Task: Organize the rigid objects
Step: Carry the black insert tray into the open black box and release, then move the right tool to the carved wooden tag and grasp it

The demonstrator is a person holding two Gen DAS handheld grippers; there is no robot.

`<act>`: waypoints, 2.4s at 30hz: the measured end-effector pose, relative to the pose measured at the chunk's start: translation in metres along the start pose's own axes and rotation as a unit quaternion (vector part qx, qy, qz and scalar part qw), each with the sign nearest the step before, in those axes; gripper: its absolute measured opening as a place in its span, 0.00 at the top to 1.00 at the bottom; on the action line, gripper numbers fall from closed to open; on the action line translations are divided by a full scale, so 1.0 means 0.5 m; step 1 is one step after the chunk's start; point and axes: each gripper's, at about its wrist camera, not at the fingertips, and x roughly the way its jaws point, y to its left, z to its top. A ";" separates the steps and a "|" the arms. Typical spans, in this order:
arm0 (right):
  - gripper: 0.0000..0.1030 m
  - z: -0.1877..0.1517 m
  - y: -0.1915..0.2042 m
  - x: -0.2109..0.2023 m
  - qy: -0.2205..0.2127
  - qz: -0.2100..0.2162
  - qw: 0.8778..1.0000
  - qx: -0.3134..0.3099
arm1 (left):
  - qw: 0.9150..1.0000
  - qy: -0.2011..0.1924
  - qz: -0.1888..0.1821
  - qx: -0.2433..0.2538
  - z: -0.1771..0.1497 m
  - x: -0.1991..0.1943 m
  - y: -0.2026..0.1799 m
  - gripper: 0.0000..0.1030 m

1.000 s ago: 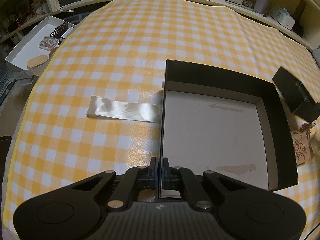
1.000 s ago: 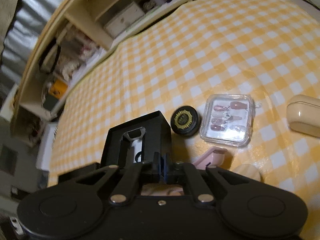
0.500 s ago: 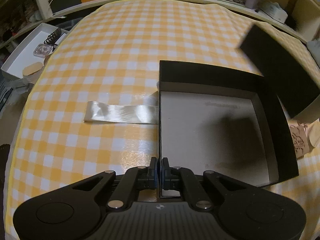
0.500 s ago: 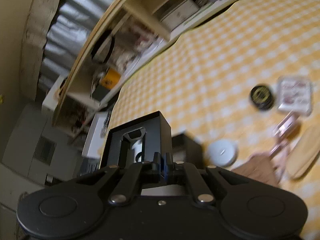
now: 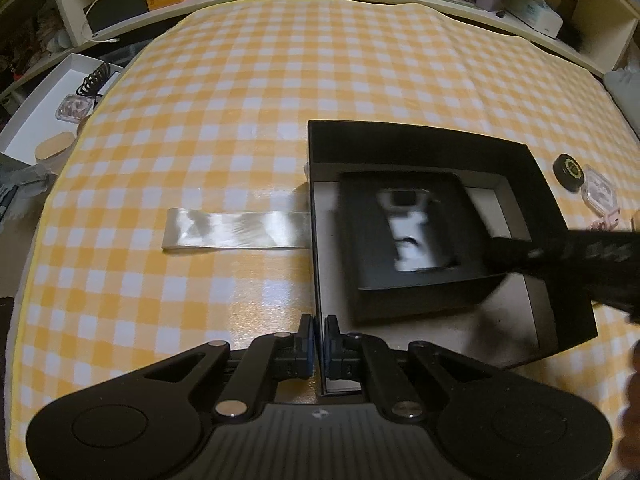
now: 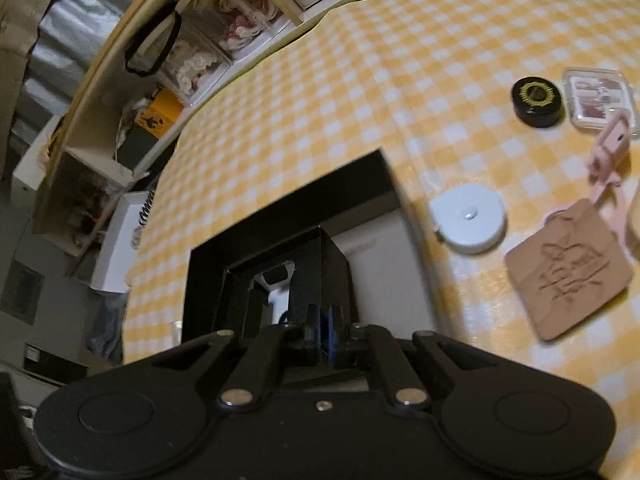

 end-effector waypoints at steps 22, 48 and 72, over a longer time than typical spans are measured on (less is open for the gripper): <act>0.93 0.002 0.025 0.049 0.000 0.026 0.996 -0.087 | 1.000 -0.001 -0.005 0.002 -0.004 0.004 0.015 0.95; 0.01 0.115 0.031 -0.244 -0.111 0.052 0.970 -0.210 | 1.000 0.000 -0.008 0.000 -0.014 0.005 0.021 0.94; 0.00 0.158 -0.198 -0.244 -0.058 -0.063 0.989 -0.119 | 1.000 0.004 -0.004 0.003 -0.014 0.005 0.021 0.94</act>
